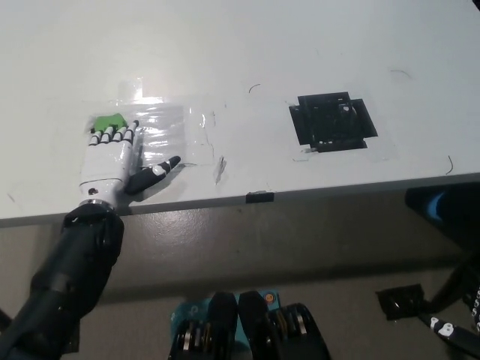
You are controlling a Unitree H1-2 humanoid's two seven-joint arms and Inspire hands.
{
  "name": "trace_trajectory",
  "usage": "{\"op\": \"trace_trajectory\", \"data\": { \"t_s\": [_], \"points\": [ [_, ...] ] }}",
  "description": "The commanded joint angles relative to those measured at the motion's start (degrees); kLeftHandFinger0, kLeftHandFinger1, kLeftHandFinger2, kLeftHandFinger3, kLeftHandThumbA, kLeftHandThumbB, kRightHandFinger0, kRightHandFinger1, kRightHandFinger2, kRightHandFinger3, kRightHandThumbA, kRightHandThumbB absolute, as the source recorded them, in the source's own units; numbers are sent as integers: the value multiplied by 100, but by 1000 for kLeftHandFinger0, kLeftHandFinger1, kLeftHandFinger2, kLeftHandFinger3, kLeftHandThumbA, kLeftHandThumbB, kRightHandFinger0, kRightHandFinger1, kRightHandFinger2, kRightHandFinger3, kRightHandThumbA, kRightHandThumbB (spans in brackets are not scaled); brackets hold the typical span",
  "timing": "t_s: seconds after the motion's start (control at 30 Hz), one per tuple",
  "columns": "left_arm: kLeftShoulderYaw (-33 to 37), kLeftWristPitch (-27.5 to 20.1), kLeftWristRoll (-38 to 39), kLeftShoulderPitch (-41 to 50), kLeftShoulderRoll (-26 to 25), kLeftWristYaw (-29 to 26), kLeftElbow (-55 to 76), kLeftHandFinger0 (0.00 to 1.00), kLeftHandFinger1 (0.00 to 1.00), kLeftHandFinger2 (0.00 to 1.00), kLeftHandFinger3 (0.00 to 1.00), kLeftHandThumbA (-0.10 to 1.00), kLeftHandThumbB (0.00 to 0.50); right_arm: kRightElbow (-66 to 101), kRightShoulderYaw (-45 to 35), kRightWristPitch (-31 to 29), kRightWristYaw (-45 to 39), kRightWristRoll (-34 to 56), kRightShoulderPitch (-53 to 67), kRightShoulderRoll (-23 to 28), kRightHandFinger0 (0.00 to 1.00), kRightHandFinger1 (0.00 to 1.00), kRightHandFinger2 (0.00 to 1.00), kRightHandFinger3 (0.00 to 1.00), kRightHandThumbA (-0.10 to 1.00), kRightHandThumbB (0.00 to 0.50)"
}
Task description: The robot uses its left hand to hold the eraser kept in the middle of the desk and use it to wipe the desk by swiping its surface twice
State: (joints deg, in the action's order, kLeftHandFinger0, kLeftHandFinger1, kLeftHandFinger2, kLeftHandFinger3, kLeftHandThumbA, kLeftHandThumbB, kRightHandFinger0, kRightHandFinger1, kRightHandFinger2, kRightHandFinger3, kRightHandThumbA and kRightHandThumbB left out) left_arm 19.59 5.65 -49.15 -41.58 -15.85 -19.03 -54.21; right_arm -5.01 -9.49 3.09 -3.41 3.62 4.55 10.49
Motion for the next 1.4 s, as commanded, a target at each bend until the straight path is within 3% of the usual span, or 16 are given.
{"op": "trace_trajectory", "data": {
  "t_s": [0.0,0.13,0.17,0.23,0.27,0.4,0.47,0.57,0.7,0.73,0.83,0.93,0.97,1.13,1.3,1.37],
  "points": [
    [-192,176,732,972,-78,876,-613,1000,1000,1000,1000,1000,474,148,-91,-278,75,59,-6,16,1000,1000,1000,1000,1000,415],
    [-215,26,686,962,-47,580,-495,1000,1000,1000,1000,1000,469,144,-87,-281,49,66,14,27,1000,1000,1000,1000,1000,421],
    [-150,48,601,883,-63,567,-465,1000,1000,1000,1000,1000,487,150,-90,-261,53,72,11,22,1000,1000,1000,1000,1000,431],
    [-101,38,553,729,-158,712,-30,1000,1000,1000,1000,1000,500,175,-111,-184,61,84,1,30,1000,1000,1000,1000,1000,416],
    [-27,128,434,638,-276,831,440,1000,1000,1000,1000,1000,498,159,-107,-223,45,84,1,34,1000,1000,1000,1000,1000,448],
    [36,388,256,378,-591,1298,2029,1000,1000,1000,1000,1000,500,155,-139,-256,-34,113,29,126,1000,1000,1000,1000,1000,484],
    [0,435,206,303,-682,1380,2510,1000,1000,1000,1000,1000,463,154,-146,-201,-43,96,10,171,1000,1000,1000,1000,1000,496],
    [-55,559,111,157,-812,1624,3200,1000,1000,1000,1000,1000,462,157,-154,-210,-51,85,16,206,1000,1000,1000,1000,1000,471],
    [-128,762,28,96,-1016,2108,4242,1000,1000,1000,1000,1000,465,179,-165,-168,-43,69,62,237,1000,1000,1000,1000,1000,496],
    [-185,836,22,92,-1039,2205,4549,1000,1000,1000,1000,1000,459,204,-176,-109,-47,83,69,247,1000,1000,1000,1000,1000,451],
    [-337,858,-64,53,-1106,2185,5126,1000,1000,1000,1000,1000,487,203,-178,-113,-68,78,101,279,1000,1000,1000,1000,1000,397],
    [-519,935,25,79,-1171,2403,5703,1000,1000,1000,1000,1000,484,162,-171,-163,-78,60,120,319,1000,1000,1000,1000,1000,412],
    [-612,960,85,85,-1217,2509,5966,1000,1000,1000,1000,1000,478,119,-163,-218,-88,56,119,329,1000,1000,1000,1000,1000,453],
    [-1050,779,122,227,-1295,2426,6666,1000,1000,1000,1000,1000,493,109,-210,-74,-44,101,117,316,1000,1000,1000,1000,1000,408],
    [-1423,777,350,618,-1206,2548,7289,1000,1000,1000,1000,1000,495,27,-222,-80,-23,52,46,362,1000,1000,1000,1000,1000,404],
    [-1641,983,566,1165,-1079,2779,8203,1000,1000,1000,1000,1000,447,-16,-254,-23,-39,120,15,373,1000,1000,1000,1000,1000,392]
  ]
}}
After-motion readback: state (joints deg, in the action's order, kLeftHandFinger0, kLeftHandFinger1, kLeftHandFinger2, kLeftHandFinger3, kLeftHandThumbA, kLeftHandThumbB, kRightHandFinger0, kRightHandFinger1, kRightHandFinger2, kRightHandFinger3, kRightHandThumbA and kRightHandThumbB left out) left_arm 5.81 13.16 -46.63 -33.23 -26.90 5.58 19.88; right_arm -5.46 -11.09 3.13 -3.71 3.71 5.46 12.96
